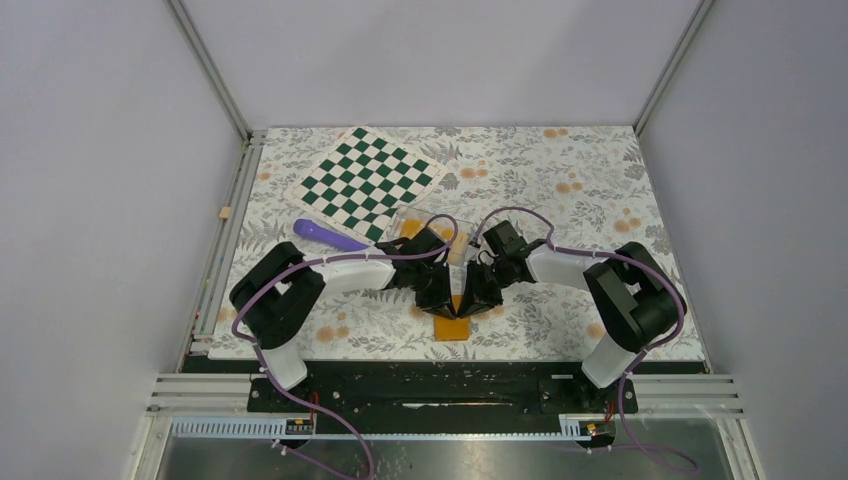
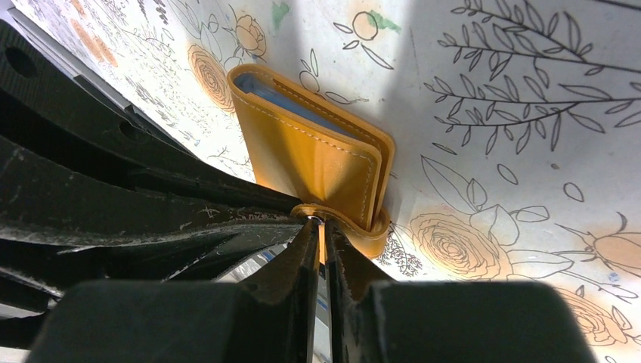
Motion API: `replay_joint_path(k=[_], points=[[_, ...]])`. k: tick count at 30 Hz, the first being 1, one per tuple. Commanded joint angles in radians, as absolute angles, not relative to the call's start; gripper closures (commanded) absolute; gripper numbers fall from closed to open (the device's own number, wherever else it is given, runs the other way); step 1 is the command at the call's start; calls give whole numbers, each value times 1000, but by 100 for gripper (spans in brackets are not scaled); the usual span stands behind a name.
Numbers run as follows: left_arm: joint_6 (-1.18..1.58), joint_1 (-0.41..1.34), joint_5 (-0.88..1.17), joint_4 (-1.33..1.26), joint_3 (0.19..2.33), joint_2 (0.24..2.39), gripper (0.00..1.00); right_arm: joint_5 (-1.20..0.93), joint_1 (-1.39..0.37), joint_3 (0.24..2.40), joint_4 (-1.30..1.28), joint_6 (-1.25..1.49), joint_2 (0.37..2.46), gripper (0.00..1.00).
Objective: Put the credit cards into the card holder
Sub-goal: Close the card holder at the center of the board.
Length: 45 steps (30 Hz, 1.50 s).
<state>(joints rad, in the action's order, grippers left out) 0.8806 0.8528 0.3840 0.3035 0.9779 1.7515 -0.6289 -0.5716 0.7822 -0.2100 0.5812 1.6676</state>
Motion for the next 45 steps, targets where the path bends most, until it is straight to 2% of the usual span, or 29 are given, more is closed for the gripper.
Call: replay_joint_path(k=[1,8,13,20,37,45], points=[[844,857,333,359,1008,1735,91,-591,-586,813,-239,567,1669,86],[837,857,337,370,1011,1737,90,-591,-586,812,-239,566,1671,86],[836,857,336,369,1012,1750,100,-594,-585,813,-239,564,1670,86],[836,856,317,385,1016,1766,100,-580,-590,822,-265,550,1649,86],[840,857,269,435,1018,1807,100,-381,-702,914,-403,493,1747,88],[843,858,265,433,1016,1832,100,-242,-744,947,-479,510,1818,95]])
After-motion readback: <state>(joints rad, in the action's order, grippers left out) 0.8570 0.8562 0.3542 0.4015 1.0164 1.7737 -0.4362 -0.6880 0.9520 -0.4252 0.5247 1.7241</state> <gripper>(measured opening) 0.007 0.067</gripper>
